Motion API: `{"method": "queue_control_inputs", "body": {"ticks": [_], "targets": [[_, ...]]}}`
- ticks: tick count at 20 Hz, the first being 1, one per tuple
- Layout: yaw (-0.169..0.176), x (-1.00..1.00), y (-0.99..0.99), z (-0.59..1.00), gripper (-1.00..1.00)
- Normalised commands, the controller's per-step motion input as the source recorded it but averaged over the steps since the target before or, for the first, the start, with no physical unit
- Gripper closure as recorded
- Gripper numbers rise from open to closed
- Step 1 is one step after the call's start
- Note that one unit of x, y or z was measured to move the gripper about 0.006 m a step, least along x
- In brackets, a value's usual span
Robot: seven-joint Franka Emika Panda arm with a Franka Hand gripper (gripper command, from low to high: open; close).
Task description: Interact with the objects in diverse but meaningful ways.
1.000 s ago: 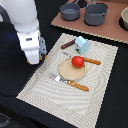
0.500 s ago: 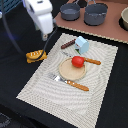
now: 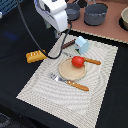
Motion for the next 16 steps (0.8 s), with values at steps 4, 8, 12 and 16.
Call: {"method": "queue_control_inputs", "body": {"ticks": [4,8,12,16], "targets": [[-0.006,0.41,0.37,-0.29,-1.0],[0.0,0.31,0.49,-0.34,-1.0],[0.0,0.17,0.49,-0.43,-1.0],[0.0,0.22,0.42,-0.39,-1.0]]}}
